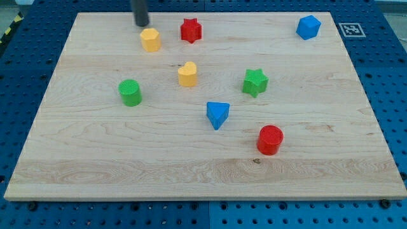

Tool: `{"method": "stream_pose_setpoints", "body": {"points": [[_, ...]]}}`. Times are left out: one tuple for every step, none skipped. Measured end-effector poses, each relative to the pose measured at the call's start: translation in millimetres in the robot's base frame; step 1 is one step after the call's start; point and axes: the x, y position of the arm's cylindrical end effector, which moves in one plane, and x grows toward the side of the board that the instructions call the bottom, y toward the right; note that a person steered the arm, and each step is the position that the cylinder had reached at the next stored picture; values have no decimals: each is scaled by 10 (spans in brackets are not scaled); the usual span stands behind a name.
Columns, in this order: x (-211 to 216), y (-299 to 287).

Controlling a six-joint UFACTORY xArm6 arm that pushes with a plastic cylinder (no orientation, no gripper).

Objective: Slide the red star to the top of the green star

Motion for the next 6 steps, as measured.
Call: {"method": "stream_pose_setpoints", "body": {"points": [[14, 96], [15, 396], [100, 772], [237, 1148], [383, 1548], [577, 1846]]}}
